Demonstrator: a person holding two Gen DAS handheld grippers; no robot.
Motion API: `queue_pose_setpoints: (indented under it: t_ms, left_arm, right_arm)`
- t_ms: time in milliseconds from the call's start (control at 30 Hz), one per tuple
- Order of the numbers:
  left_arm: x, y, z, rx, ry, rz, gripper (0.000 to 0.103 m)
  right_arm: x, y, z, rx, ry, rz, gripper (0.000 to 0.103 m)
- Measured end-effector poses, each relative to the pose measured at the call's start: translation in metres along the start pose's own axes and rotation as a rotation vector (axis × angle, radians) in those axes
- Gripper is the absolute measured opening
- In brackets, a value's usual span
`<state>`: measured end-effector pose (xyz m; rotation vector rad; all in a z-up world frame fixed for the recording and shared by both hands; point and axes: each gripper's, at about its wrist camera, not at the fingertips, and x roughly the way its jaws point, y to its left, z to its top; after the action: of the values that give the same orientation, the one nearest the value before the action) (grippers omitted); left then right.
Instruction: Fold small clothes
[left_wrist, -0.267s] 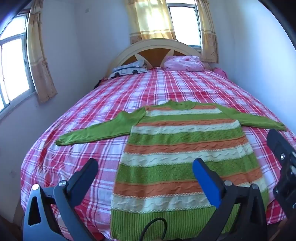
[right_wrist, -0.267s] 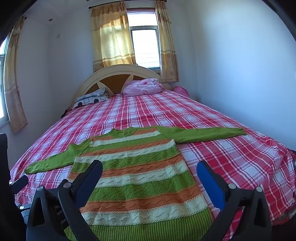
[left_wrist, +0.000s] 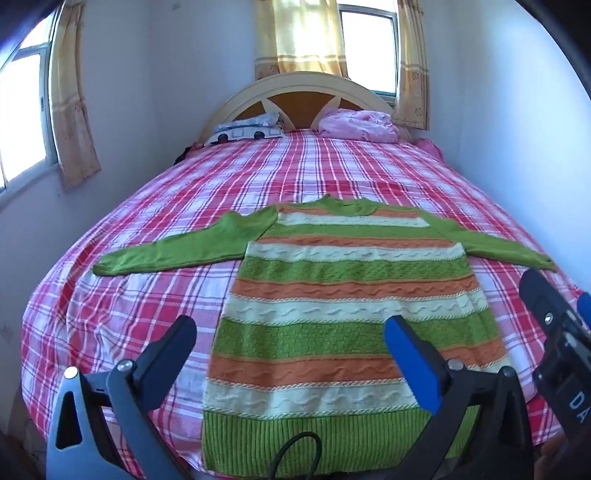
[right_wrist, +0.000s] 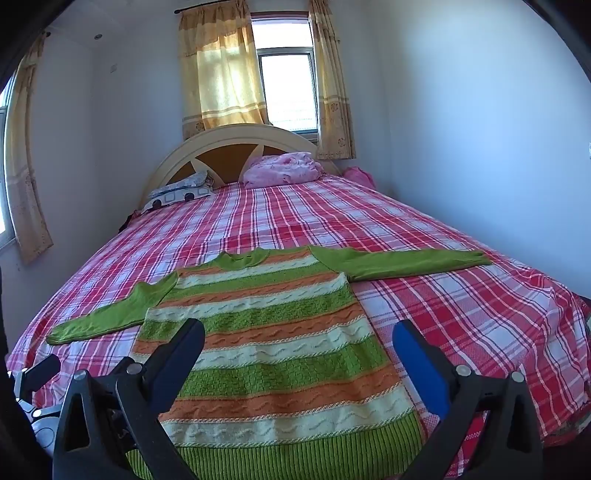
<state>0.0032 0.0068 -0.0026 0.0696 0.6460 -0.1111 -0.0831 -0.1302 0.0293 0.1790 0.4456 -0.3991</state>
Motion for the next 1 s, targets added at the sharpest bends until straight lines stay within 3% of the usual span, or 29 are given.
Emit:
queue_pose_setpoints:
  t_ms: [167,1000]
  left_arm:
    - [0.0008,-0.0005,-0.0007,0.005,-0.014,0.029,0.103]
    - [0.0013,0.0017,-0.0029,0.003,-0.006,0.027,0.103]
  right_arm:
    - [0.0004,-0.0006,-0.0031,-0.003,-0.001,0.002,0.102]
    - [0.0022,0.001,-0.0059,-0.01,0.016,0.002,0.102]
